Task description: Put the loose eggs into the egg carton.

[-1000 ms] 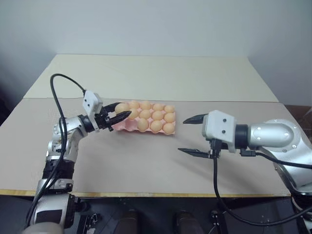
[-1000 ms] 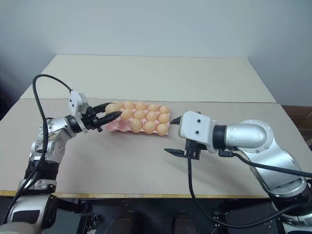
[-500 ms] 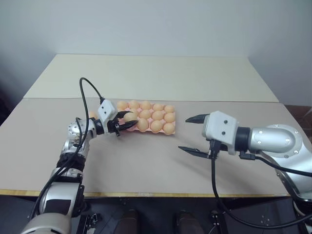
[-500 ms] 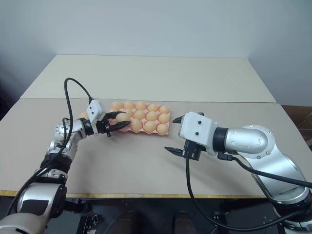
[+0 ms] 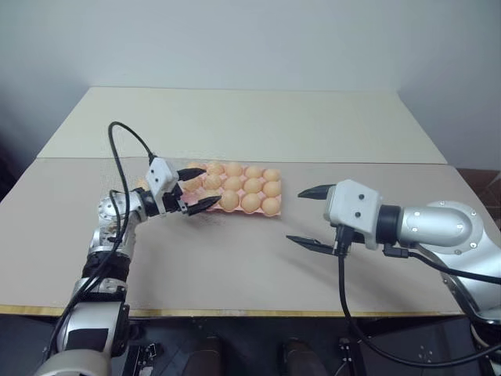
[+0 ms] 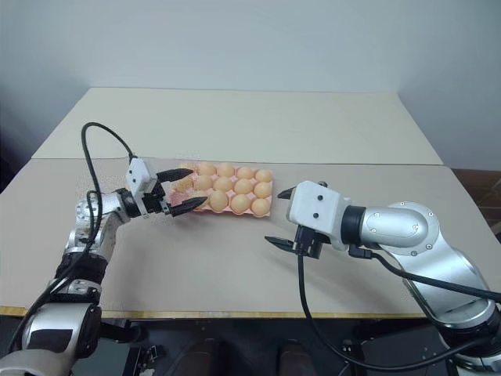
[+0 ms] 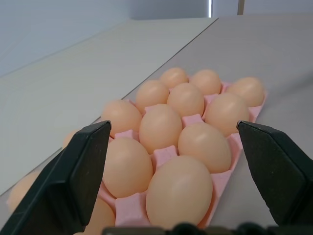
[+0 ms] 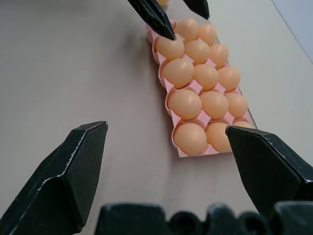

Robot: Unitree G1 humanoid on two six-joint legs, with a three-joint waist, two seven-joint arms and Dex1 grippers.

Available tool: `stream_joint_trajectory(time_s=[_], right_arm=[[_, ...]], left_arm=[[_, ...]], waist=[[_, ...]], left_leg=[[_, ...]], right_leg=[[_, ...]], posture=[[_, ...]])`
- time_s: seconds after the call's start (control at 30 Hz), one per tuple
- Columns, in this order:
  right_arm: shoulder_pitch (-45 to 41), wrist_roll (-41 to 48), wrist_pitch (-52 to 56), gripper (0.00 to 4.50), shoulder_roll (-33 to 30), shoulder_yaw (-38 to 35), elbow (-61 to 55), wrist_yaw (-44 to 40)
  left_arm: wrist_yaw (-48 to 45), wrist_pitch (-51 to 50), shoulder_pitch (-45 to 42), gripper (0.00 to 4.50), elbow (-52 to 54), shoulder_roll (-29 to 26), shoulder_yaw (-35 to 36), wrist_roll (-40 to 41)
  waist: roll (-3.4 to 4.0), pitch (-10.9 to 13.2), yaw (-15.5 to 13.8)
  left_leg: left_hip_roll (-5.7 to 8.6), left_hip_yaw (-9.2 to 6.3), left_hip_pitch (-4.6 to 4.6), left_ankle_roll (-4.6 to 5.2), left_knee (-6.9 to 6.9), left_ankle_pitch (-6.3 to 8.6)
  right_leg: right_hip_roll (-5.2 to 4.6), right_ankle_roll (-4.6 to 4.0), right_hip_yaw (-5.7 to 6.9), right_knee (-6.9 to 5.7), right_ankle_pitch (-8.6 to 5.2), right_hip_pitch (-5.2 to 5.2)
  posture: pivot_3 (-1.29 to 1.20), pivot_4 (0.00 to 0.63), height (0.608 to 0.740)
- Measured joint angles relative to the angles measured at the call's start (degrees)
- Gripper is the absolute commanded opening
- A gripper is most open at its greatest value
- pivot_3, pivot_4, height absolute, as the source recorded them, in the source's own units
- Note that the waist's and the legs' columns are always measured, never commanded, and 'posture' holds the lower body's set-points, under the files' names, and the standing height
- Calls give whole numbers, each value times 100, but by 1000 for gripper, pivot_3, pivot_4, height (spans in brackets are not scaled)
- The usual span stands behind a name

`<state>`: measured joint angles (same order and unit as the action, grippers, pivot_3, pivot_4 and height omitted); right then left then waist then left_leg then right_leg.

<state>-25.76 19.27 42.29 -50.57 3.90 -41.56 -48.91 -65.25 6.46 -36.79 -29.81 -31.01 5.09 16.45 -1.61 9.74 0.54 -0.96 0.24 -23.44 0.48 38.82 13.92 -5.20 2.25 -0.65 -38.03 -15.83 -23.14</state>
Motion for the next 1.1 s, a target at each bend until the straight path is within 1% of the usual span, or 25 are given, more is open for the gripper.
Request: stream_joint_trajectory(time_s=[0.1,0.2,0.27,0.33,0.4,0.5,0.67,0.8,0.93,1.0,1.03,1.1], right_arm=[[-3,4,-44,4500,-64,0,15,-69],[-33,20,-62,4500,-65,1,66,-126],[-71,148,-63,4500,-65,-32,125,-219],[-120,250,-88,4500,-59,-51,179,-326],[-162,384,-150,4500,-55,-82,262,-452],[-239,540,-302,4500,-51,-110,410,-685],[-336,627,-551,4500,-55,-63,661,-968],[-474,617,-699,4500,-37,36,863,-1066],[-514,576,-787,4500,18,163,948,-1077],[-509,554,-788,4500,38,222,961,-1065],[-510,549,-788,4500,39,224,961,-1049],[-516,544,-788,4500,60,236,951,-987]], left_arm=[[-14,-295,446,4477,679,-354,170,195],[-23,-592,1107,4477,1443,-848,452,357],[-7,-810,1743,4477,1994,-1223,771,447],[87,-980,2362,4477,2484,-1475,1118,531],[194,-1113,2966,4477,2914,-1590,1483,594],[434,-1409,3785,4477,3601,-1609,2063,698],[831,-1785,4475,4477,4394,-1593,2675,861],[1065,-1997,4714,4477,4765,-1530,2804,970],[1415,-2197,4674,4477,4905,-1458,2782,952],[1783,-2441,4426,4477,4895,-1436,2683,842],[2105,-2646,4119,4477,4840,-1375,2557,772],[2919,-3042,3253,4477,4544,-1035,2248,544]], waist=[[0,0,31],[0,0,52],[1,0,59],[1,0,46],[1,0,38],[1,0,4],[0,0,-29],[0,0,-19],[0,0,-17],[0,0,-30],[0,0,-56],[-1,-1,-111]], left_leg=[[-2,0,3,0,-2,0],[-6,0,8,0,-5,0],[-9,2,14,0,-9,0],[-15,1,14,0,-9,1],[-16,2,15,0,-10,1],[-18,1,15,0,-8,1],[-15,2,21,0,-7,1],[-16,3,20,0,-10,1],[-14,3,19,0,-10,1],[-9,1,20,0,-8,1],[-4,-1,22,0,-6,1],[-2,-8,27,0,0,1]], right_leg=[[0,0,-2,-1,0,0],[2,0,-4,-1,0,1],[1,0,-6,0,0,5],[0,0,-5,2,0,4],[-5,0,-6,4,0,7],[-9,0,0,6,0,11],[-10,0,-1,6,0,16],[-8,-1,-2,6,0,13],[-7,-1,-2,6,0,13],[-8,-1,0,4,0,14],[-8,-1,2,3,0,18],[-5,1,10,3,2,29]], posture=[[0,150,740],[0,150,740],[0,150,740],[0,150,740],[0,150,740],[0,150,740],[0,150,740],[0,150,740],[0,150,740],[0,150,740],[0,150,740],[0,150,740]])
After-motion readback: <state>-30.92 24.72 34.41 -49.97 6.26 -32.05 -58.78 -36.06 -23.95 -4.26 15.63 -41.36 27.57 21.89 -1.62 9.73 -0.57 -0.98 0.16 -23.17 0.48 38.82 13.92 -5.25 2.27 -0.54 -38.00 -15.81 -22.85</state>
